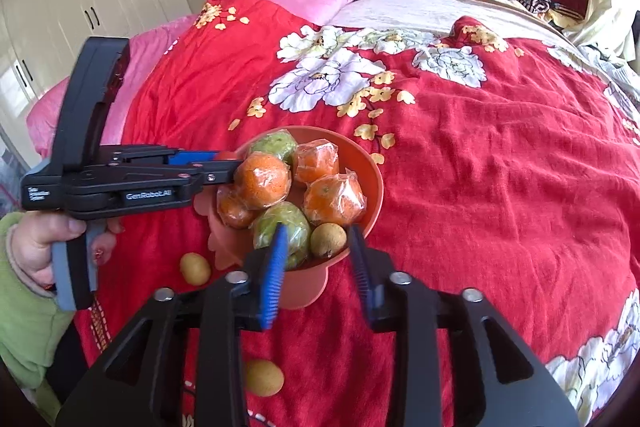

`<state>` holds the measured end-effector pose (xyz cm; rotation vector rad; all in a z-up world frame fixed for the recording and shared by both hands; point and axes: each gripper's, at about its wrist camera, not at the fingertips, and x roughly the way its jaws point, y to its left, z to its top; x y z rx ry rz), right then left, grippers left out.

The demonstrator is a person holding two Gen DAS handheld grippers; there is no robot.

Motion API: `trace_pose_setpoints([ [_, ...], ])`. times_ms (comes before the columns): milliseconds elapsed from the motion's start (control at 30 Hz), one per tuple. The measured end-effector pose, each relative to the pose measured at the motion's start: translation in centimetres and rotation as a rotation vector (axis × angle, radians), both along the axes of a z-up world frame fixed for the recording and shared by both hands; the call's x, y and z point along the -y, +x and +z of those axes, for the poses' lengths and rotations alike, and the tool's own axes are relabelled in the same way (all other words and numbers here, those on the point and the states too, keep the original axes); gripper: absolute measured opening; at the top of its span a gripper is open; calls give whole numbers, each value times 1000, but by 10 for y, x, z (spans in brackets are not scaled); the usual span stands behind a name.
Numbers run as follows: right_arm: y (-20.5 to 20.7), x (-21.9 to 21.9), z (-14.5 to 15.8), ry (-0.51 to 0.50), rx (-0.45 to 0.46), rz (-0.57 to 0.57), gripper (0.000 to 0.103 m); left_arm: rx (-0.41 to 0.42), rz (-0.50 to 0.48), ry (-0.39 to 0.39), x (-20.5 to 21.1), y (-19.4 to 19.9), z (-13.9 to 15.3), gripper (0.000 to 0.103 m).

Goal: Organize fruits
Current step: 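Open the right tool to drop its brown fruit while the left tool releases the tomato into the bowl, then withdraw both open tools from the bowl toward the remaining brown fruits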

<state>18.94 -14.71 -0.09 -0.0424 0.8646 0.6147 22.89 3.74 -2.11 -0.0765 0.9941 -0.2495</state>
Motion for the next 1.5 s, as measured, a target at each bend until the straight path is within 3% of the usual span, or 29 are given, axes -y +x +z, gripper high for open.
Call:
trace_pose_setpoints([
  [233,-17,2,5,3,14,2,43,8,9,-1,0,-2,1,31],
  [333,-24,3,7,4,17,-2,46,21,18,-2,-1,-7,6,41],
  [600,-38,5,13,8,33,-3,56,59,15,7,3,-27,23,50],
  [667,-42,5,15,14,42,0,58,68,12,9,6,-32,27,59],
  [1067,-59,6,19,9,52,-5,75,86,26,1,9,-58,32,85],
  [1500,-71,9,7,-10,39,-6,81,30,41,12,9,-88,2,89],
])
